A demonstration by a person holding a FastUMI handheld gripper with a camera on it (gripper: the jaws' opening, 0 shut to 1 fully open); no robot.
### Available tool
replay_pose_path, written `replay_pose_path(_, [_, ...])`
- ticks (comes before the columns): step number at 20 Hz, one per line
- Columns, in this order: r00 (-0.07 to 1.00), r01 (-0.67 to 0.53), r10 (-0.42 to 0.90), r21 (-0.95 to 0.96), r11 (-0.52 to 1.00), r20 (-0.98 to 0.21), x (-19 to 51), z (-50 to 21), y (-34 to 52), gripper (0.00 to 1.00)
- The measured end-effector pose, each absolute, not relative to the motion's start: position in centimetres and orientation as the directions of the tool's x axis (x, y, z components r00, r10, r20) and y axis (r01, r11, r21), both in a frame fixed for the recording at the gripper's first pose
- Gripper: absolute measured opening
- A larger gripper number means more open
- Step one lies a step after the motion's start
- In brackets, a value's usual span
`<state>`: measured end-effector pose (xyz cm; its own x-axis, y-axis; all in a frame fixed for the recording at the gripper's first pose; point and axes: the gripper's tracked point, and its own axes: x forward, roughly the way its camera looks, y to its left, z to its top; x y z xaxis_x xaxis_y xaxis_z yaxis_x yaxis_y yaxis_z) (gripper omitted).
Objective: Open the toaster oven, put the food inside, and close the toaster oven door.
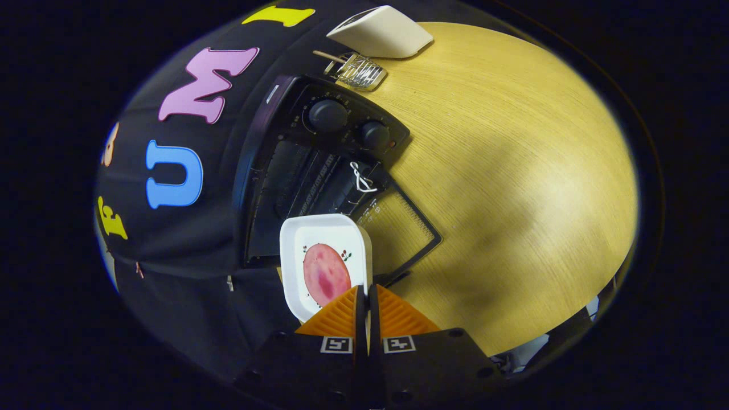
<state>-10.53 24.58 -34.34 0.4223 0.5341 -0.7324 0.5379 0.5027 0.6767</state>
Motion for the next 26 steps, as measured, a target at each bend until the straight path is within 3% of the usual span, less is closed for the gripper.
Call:
replay_pose_path(6, [0.508, 0.687, 0.390, 0.634, 0.355, -0.768, -6.5, -35.6, 26.5, 0.05])
replay_pose_path(11, [0.480, 0.799, 0.266, 0.542, 0.262, -0.836, -3.8, -37.1, 27.7, 0.05])
replay_pose_path(20, [0.504, 0.841, 0.233, 0.534, 0.090, -0.832, 0.2, -37.8, 31.1, 0.05])
replay_pose_path(26, [0.541, 0.820, 0.303, 0.572, 0.016, -0.785, 0.9, -37.3, 33.0, 0.10])
